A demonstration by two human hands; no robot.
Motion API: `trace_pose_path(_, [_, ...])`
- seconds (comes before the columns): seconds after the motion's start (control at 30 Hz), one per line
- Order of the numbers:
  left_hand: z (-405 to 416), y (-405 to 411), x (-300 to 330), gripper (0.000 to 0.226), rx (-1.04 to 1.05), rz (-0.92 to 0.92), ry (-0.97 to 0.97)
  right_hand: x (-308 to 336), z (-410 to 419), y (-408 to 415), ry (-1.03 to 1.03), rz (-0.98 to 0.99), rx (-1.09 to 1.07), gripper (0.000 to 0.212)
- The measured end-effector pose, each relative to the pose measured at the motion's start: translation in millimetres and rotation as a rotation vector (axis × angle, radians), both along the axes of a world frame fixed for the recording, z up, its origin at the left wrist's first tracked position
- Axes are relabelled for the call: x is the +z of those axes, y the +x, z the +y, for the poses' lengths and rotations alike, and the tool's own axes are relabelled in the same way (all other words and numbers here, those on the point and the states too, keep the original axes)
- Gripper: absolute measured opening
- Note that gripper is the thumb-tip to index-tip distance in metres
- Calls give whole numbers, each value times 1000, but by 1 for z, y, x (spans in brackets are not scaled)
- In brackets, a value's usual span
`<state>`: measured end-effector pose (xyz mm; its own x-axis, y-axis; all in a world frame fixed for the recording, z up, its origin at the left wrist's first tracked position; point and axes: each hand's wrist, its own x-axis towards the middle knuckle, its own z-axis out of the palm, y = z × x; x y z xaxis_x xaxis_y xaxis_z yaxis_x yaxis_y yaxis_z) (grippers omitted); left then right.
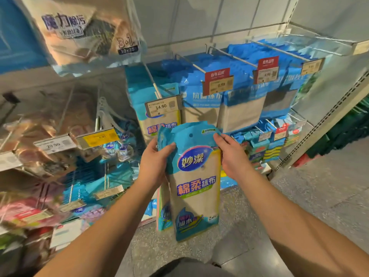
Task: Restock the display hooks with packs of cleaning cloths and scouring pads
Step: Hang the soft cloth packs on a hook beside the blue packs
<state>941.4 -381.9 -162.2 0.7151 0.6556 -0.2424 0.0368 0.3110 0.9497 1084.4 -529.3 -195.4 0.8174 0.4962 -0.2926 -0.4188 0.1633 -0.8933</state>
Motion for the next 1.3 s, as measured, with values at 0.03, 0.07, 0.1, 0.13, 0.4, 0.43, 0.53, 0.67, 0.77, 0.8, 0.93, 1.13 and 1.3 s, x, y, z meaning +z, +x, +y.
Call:
trace_pose_path(0.03, [0, -1, -2, 19, 19, 9, 4, 0, 2, 3, 6, 2, 20, 19])
trace_pose_path(0.07, [0, -2, -4, 19, 29, 21, 21, -1, 3, 6, 9, 8, 28, 19])
trace_pose_path(0.1, [0, -3, -8, 19, 43, 37, 57, -2, 4, 10, 10, 16, 38, 21])
trace_pose_path(0.13, [1, -4, -10, 16, 60, 71, 123, -5, 4, 15, 13, 21, 43, 27])
trace_pose_path(0.4, [21, -26, -16, 19, 211, 327, 436, 7, -19, 68, -46, -120, 42, 9])
trace_pose_path(0.43, [25, -30, -19, 26, 204, 329, 431, 9, -22, 74, -48, -141, 49, 8])
trace_pose_path(0.53, [26, -38, -20, 42, 181, 352, 461, 12, -22, 88, -62, -184, 64, 9])
trace_pose_path(0.67, [24, -45, -21, 33, 85, 427, 541, 8, -16, 101, -50, -166, 127, 17])
trace_pose_path(0.77, [21, -43, -16, 24, -23, 438, 574, 10, -5, 99, -43, -130, 177, 16])
trace_pose_path(0.8, [19, -41, -12, 20, -59, 430, 571, 12, 1, 97, -45, -126, 201, 20])
trace_pose_path(0.93, [26, -27, -1, 17, -129, 370, 640, 26, 29, 90, -63, -154, 315, 8])
trace_pose_path(1.13, [49, -5, 9, 31, -324, 276, 764, 20, 64, 93, -102, -270, 400, 51])
trace_pose_path(1.3, [67, 2, 13, 36, -318, 280, 882, 8, 83, 102, -28, -212, 413, 87])
